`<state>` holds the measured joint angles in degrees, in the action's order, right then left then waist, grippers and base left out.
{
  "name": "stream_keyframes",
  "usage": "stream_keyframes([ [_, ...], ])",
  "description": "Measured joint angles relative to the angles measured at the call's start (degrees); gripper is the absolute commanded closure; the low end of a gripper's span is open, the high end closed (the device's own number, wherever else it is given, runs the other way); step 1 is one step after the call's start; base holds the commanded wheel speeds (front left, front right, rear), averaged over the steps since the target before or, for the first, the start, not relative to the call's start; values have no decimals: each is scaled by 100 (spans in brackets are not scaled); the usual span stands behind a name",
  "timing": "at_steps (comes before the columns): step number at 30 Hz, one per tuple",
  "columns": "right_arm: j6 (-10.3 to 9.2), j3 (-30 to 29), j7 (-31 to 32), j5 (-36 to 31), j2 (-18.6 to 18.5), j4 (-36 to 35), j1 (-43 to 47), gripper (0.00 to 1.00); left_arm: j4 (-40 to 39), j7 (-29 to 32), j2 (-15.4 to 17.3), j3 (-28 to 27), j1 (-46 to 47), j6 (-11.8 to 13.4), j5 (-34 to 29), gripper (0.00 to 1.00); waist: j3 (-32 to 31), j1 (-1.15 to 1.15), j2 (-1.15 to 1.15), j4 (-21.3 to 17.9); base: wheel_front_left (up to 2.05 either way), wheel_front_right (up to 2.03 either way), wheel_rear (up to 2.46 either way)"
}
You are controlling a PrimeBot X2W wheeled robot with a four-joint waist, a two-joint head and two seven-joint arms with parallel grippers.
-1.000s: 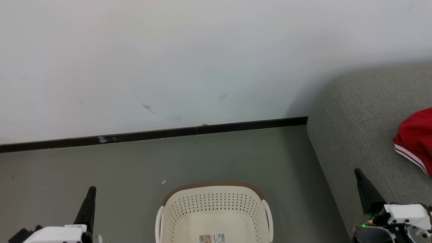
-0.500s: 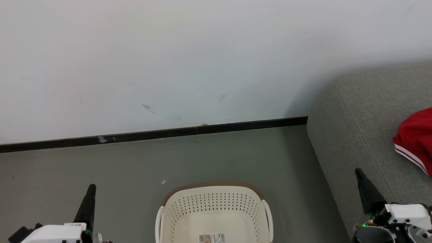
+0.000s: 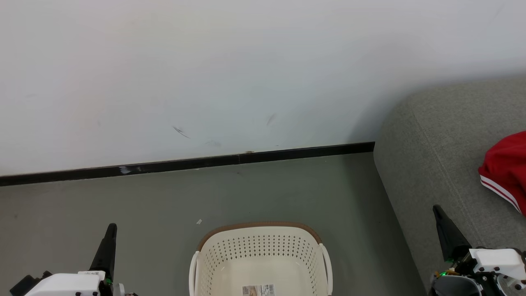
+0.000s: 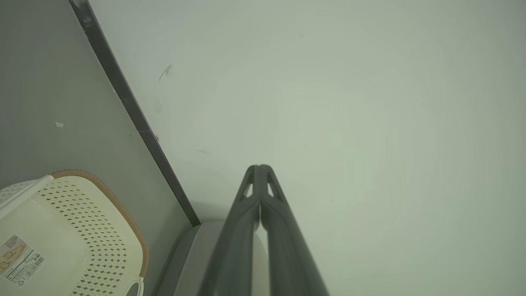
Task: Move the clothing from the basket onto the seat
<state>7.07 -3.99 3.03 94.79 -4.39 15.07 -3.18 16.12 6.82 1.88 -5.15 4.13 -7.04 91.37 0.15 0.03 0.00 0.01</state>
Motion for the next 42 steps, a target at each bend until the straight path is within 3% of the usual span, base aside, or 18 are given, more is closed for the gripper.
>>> stream_keyframes([
  [42, 0, -25, 4, -1, 2, 5, -1, 100, -24, -1, 0, 10, 0, 0, 1, 100, 1, -1, 0, -1, 0, 0, 0],
])
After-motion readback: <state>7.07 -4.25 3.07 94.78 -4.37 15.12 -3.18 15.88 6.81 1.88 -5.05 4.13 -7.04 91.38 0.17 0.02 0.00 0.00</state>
